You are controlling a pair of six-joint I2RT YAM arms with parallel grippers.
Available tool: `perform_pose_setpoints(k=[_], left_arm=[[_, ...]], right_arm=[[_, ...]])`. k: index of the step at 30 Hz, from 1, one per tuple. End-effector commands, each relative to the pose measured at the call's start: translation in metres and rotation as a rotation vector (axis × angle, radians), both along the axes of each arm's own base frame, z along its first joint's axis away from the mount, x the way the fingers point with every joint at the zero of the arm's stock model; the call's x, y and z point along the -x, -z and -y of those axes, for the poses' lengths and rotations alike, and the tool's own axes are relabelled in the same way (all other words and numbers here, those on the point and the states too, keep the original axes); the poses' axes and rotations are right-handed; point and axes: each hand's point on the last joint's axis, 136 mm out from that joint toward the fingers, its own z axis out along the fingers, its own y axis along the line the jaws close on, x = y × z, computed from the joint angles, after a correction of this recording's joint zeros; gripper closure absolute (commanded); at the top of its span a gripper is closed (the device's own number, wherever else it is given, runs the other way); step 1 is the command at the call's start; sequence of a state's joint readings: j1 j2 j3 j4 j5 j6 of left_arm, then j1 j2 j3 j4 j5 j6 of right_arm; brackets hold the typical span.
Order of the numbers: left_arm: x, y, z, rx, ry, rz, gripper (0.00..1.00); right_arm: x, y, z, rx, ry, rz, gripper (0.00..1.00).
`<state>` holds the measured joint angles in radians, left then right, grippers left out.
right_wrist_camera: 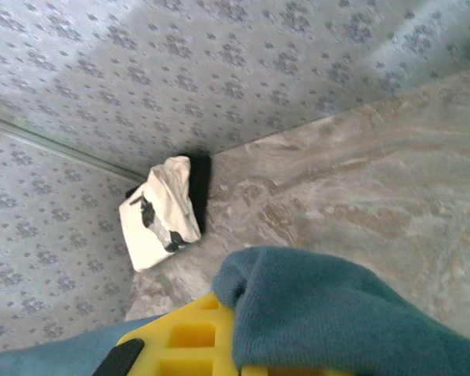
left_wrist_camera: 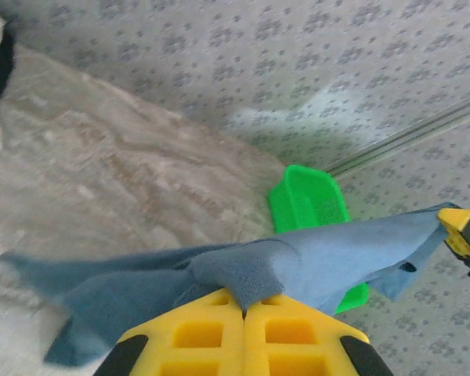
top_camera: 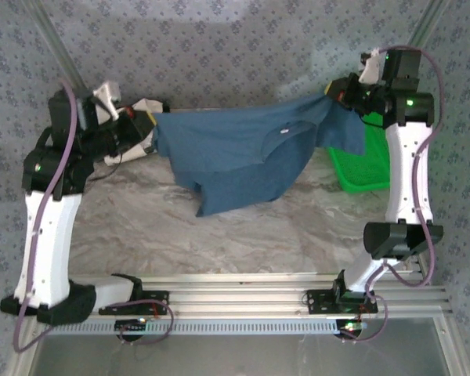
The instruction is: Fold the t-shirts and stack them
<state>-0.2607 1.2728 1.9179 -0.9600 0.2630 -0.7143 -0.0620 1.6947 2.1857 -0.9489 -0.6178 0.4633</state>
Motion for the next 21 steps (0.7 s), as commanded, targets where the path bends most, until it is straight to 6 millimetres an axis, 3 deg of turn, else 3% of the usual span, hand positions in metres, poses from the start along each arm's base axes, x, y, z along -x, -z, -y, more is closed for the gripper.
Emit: perform_pose_setpoints(k=[1,3,5,8,11,14,16,19,21], left_arm=[[-0.024,-0.047,0.016,0.021,0.079,0.154,1.0],[-0.037,-0.06,0.017,0.024,0.086,0.183,1.0],[-0.047,-0.071,0.017,0.037,0.096,0.21,1.0],[-0.058,-0.071,0.007,0.031,0.083,0.208,1.0],[-0.066,-0.04,-0.016,-0.003,0.039,0.139,1.0],[-0.077,0.02,-0.055,-0.026,-0.047,0.007,1.0],[-0.077,0.057,-0.075,-0.039,-0.082,-0.045,1.0],[-0.074,0.085,-0.087,0.011,-0.1,-0.086,1.0],[-0.075,0.089,-0.08,0.023,-0.07,-0.1,1.0]], right_arm=[[-0.004,-0.043,-0.004,-0.041,-0.029,0.104,1.0],[0.0,-0.065,-0.007,-0.065,-0.036,0.157,1.0],[0.009,-0.075,-0.012,-0.083,-0.049,0.169,1.0],[0.032,-0.068,-0.028,-0.051,-0.072,0.132,1.0],[0.067,-0.038,-0.072,0.017,-0.166,0.043,1.0],[0.103,0.02,-0.126,0.098,-0.29,-0.096,1.0],[0.121,0.063,-0.15,0.132,-0.341,-0.181,1.0],[0.126,0.1,-0.145,0.112,-0.303,-0.268,1.0],[0.116,0.094,-0.131,0.093,-0.259,-0.24,1.0]])
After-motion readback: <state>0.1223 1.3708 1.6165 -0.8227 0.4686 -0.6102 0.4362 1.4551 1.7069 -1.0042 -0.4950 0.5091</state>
